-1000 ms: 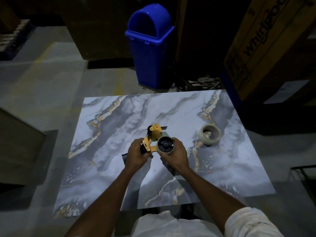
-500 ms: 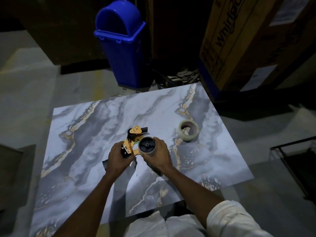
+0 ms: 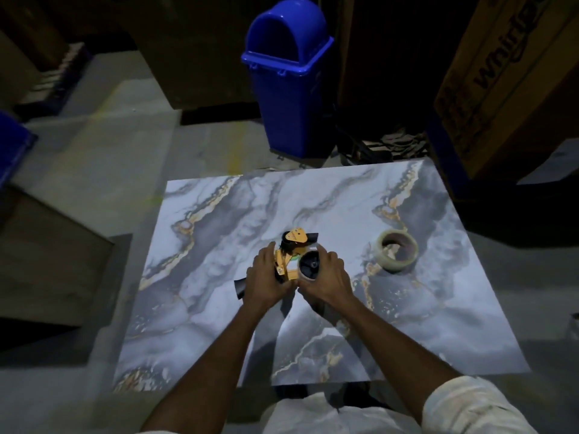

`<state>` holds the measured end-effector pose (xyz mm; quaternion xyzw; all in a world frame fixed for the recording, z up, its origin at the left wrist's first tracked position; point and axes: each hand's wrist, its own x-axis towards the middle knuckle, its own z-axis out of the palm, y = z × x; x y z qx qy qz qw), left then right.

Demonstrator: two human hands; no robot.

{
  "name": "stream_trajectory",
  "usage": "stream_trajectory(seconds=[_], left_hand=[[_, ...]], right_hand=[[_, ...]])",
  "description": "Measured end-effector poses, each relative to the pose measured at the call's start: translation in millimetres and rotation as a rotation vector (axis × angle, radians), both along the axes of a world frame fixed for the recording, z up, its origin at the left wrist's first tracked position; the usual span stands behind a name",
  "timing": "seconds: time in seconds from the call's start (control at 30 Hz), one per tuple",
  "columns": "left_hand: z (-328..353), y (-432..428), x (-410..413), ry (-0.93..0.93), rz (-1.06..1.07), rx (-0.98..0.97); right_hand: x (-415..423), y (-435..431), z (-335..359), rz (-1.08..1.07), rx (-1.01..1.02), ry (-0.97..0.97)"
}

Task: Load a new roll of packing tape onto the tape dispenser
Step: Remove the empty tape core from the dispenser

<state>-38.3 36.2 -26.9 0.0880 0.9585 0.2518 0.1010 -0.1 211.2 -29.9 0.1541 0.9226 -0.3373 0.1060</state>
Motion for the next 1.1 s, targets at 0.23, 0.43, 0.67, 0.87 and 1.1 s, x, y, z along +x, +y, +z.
stream_trajectory(seconds=[0.23, 0.43, 0.67, 0.87, 1.1], left_hand=[[-2, 15, -13, -0.042, -0.099, -0.205], [-1, 16, -17, -0.07, -0.102, -0.203], [3, 22, -17, -0.124, -0.041, -0.211], [3, 27, -16, -0.134, -0.001, -0.215], [5, 29, -17, -0.169, 0.033, -0.196]], right_hand=[[-18, -3, 11, 0.112, 0.082, -0.064], [-24, -2, 11, 0.136, 0.115, -0.059], [-31, 6, 15, 0.169, 0.12, -0.046], [-35, 9, 15, 0.221, 0.156, -0.036], [-45, 20, 19, 0.37, 0.192, 0.02]])
